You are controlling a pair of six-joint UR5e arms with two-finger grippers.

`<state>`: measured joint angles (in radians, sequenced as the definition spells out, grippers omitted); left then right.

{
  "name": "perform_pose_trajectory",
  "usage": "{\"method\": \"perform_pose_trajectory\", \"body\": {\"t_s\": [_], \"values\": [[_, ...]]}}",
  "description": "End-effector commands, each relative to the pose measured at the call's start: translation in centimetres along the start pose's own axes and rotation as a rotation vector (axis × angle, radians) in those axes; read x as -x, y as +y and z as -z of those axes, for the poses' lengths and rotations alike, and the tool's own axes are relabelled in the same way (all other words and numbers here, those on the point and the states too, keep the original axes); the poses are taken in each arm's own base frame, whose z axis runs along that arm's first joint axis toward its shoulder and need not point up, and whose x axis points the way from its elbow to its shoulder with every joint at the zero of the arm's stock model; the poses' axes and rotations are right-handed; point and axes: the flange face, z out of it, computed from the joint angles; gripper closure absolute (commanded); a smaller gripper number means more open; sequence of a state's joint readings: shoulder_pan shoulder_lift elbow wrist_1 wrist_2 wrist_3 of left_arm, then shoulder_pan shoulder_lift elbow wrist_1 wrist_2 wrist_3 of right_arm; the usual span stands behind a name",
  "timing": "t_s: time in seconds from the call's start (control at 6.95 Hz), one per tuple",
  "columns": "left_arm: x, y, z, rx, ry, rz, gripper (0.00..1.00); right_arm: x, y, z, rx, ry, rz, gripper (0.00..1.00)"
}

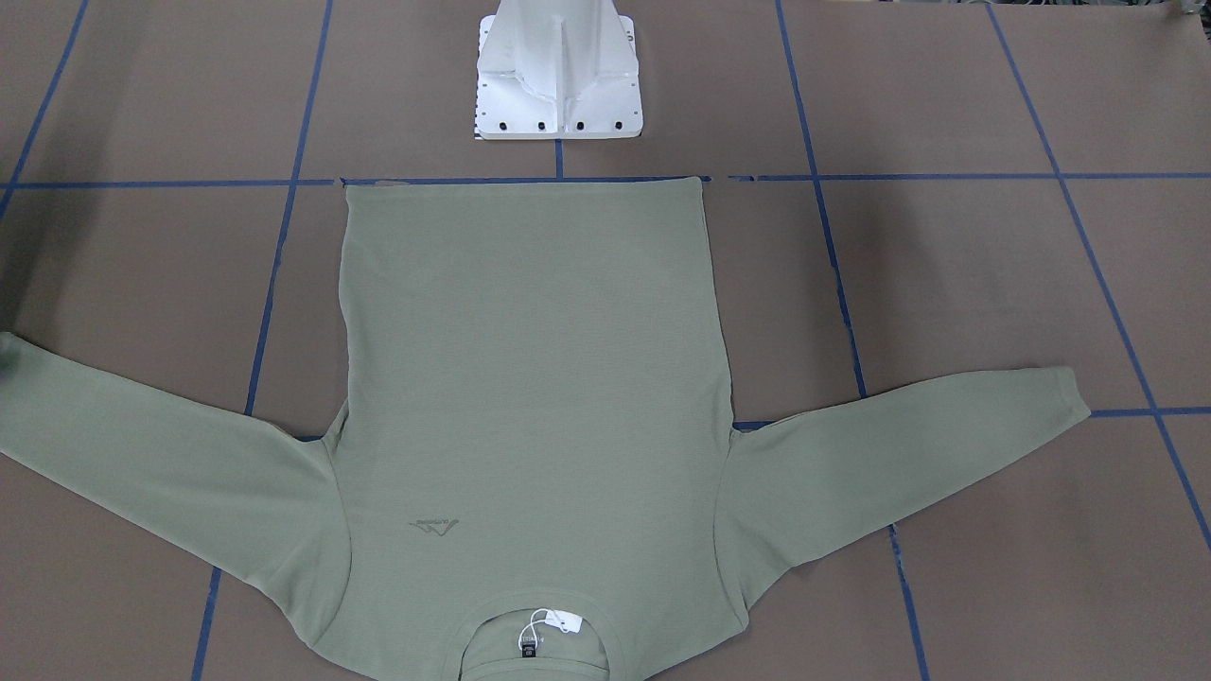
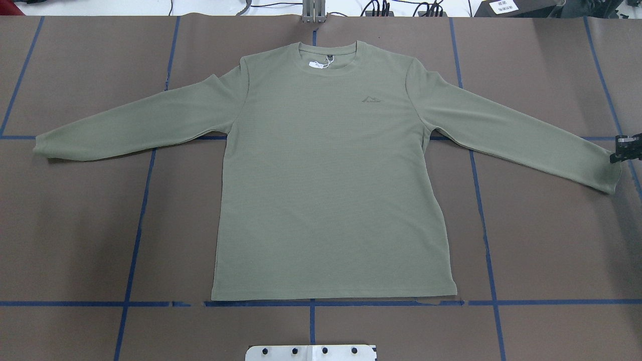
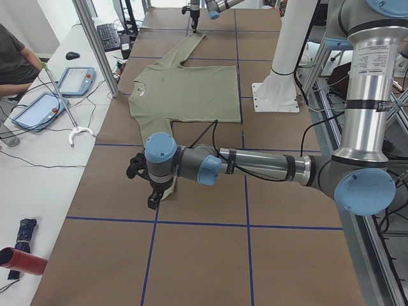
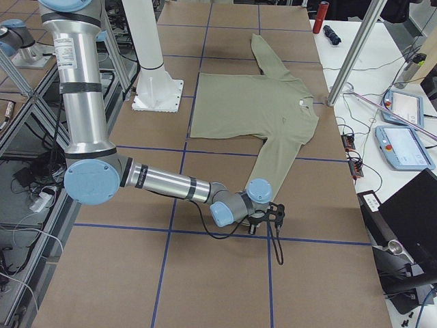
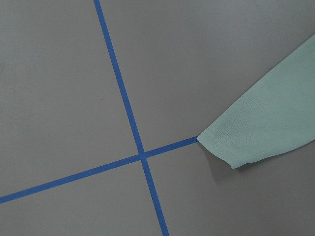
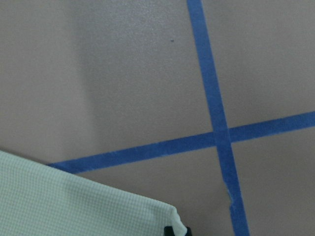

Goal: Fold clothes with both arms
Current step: 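Grasp the sleeve cuff with the right gripper and carry it across the shirt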

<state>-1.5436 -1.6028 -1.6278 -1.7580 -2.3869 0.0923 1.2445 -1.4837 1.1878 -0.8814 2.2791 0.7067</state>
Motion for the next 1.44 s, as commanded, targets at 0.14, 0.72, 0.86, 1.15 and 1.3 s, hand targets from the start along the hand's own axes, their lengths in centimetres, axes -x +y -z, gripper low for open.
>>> {"method": "perform_pose_trajectory", "body": {"t_s": [0.14, 0.72, 0.86, 1.15, 1.3], "values": [[-0.3, 0.0, 0.3, -0.006, -0.001, -0.006, 0.0, 6.0, -0.2, 4.9, -0.048, -0.1, 0.03, 1.0], [-0.5, -0.2, 0.6, -0.011, -0.001, -0.01, 0.0, 31.5, 2.7, 11.1, -0.075, -0.328, -0.181, 1.0], [-0.6, -0.3, 0.6, -0.012, -0.001, -0.011, 0.0, 42.1, 3.6, 11.8, -0.054, -0.354, -0.255, 1.0], [-0.6, -0.4, 0.7, -0.013, -0.002, -0.012, 0.0, 63.2, 6.9, 16.0, -0.144, -0.293, -0.277, 1.0], [-0.6, -0.3, 0.7, -0.013, -0.002, -0.015, 0.0, 71.2, 9.2, 17.1, -0.124, -0.33, -0.26, 1.0]]}}
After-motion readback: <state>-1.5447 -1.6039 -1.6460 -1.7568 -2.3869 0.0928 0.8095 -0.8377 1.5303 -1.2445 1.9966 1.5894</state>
